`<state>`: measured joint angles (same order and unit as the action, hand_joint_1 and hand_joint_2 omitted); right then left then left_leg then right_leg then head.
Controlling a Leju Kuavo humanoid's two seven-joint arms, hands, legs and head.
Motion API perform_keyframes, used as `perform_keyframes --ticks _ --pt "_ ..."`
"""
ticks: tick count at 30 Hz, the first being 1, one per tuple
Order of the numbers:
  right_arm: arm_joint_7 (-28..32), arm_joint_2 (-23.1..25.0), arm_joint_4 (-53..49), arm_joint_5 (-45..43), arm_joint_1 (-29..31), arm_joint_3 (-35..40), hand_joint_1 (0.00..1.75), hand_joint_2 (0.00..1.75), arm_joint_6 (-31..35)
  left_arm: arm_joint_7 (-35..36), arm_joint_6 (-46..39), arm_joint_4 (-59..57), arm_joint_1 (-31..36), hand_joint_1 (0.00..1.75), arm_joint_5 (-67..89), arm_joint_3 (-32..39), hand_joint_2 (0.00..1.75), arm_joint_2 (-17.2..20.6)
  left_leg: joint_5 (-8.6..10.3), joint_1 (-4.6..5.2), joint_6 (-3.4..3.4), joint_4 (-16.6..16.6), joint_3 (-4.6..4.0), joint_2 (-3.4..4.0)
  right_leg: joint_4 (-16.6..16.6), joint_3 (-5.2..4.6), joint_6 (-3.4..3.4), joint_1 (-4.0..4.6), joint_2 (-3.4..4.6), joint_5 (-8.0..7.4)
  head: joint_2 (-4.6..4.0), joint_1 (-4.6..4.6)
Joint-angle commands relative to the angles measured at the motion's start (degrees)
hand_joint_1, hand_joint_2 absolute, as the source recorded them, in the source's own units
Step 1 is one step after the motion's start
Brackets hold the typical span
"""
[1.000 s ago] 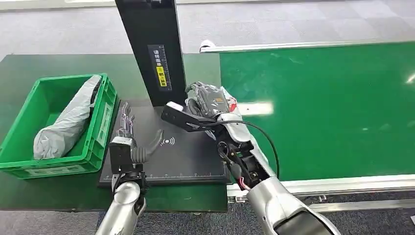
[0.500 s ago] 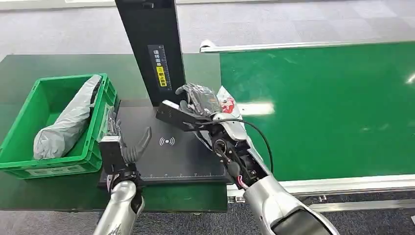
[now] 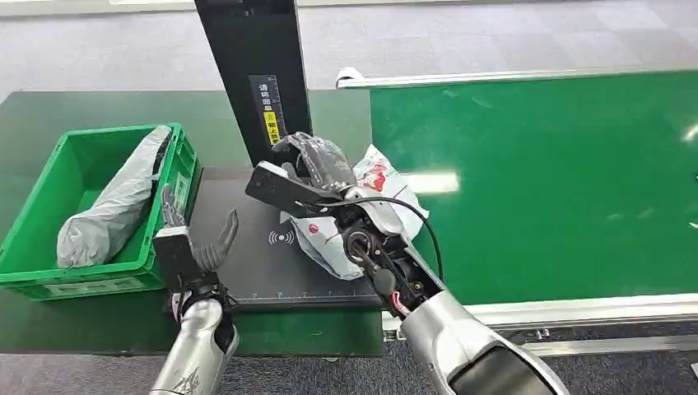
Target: Moved the parcel from conveyor to table for the left to box.
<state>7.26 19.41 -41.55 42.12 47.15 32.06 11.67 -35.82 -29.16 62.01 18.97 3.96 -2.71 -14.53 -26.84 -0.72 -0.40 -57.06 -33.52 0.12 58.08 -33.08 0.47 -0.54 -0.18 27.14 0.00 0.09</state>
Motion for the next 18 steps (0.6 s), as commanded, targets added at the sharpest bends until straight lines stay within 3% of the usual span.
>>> perform_keyframes --ticks 1,7,12,18 --pt "-1.4 -11.4 -21.9 -1.0 -6.2 -5.6 0.00 1.75 -1.2 0.7 5.2 -0.7 0.3 0.00 1.1 -1.2 1.75 1.5 0.05 -0.01 0.04 0.1 0.05 -0.21 -0.1 0.14 -0.01 0.02 -0.20 0.00 -0.02 0.00" --pt "4.7 -17.6 -37.5 -5.1 -24.7 -14.9 0.00 1.75 0.9 5.0 13.8 9.0 -4.8 0.00 8.2 -8.8 1.75 1.6 0.06 -0.07 0.06 0.2 0.21 -0.61 -0.4 0.48 0.03 0.07 -0.60 0.06 -0.02 -0.05" --pt "4.4 -16.7 -36.8 -4.7 -23.5 -14.3 0.00 1.75 0.7 5.0 14.0 8.6 -4.6 0.00 8.2 -8.5 1.75 2.0 -0.10 0.04 0.04 0.0 -0.03 -0.06 -0.1 0.07 0.01 -0.04 -0.06 0.03 -0.02 -0.02" --pt "4.3 -16.6 -36.7 -4.7 -23.2 -14.2 0.00 1.75 0.7 5.0 14.0 8.4 -4.5 0.00 8.2 -8.5 1.75 2.0 -0.07 0.01 0.04 0.0 0.01 -0.05 -0.1 0.04 -0.01 -0.01 -0.05 0.00 -0.02 -0.02"
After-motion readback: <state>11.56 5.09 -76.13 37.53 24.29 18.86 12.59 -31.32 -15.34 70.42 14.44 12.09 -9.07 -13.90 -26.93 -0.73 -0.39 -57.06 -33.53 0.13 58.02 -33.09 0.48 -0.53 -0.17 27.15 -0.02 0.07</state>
